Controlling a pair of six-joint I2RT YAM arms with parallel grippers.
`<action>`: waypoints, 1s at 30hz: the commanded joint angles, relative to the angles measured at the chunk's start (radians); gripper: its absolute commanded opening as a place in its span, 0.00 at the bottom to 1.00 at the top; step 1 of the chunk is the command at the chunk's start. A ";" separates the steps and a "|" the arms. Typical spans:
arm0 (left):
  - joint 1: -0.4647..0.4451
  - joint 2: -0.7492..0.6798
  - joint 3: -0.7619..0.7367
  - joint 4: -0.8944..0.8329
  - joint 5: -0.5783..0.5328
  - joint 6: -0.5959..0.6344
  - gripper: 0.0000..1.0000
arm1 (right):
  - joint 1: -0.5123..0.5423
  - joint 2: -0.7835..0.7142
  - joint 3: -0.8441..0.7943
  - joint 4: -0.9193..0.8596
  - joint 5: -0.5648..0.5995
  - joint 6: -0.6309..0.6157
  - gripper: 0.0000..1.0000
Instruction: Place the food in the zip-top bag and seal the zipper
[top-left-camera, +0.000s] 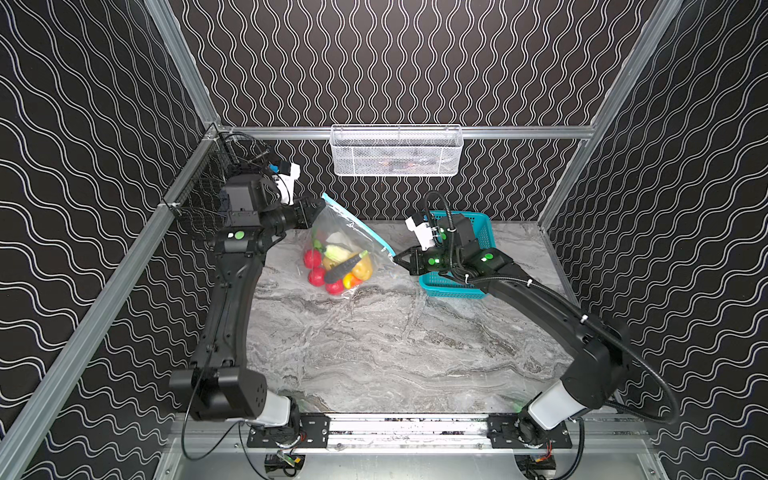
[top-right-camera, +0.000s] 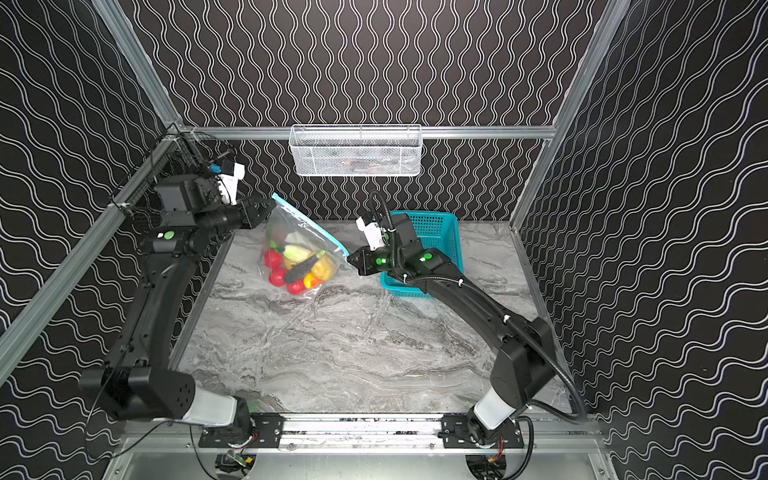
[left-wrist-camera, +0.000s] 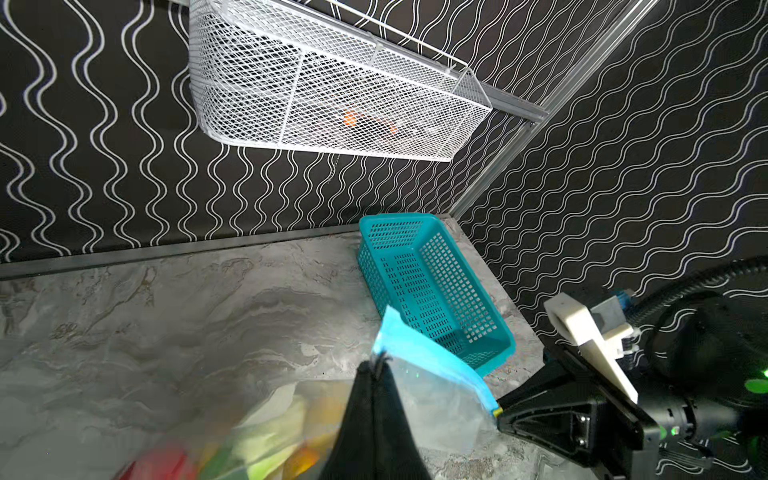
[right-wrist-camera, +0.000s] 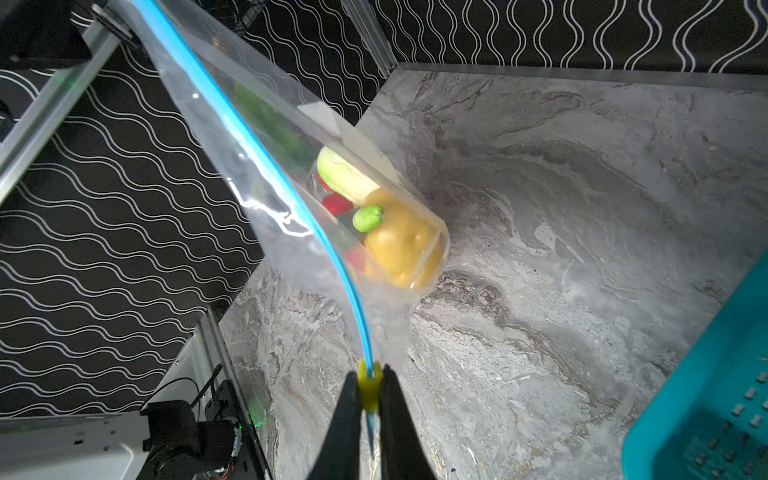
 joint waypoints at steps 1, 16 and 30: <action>-0.001 -0.063 -0.057 0.001 -0.019 -0.070 0.00 | 0.025 -0.041 -0.016 0.014 0.003 0.030 0.00; 0.000 -0.401 -0.378 -0.196 -0.165 -0.183 0.00 | 0.174 -0.189 -0.165 -0.023 0.194 0.114 0.00; 0.000 -0.276 -0.549 0.008 -0.277 -0.109 0.00 | 0.118 0.053 -0.053 -0.022 0.270 0.049 0.00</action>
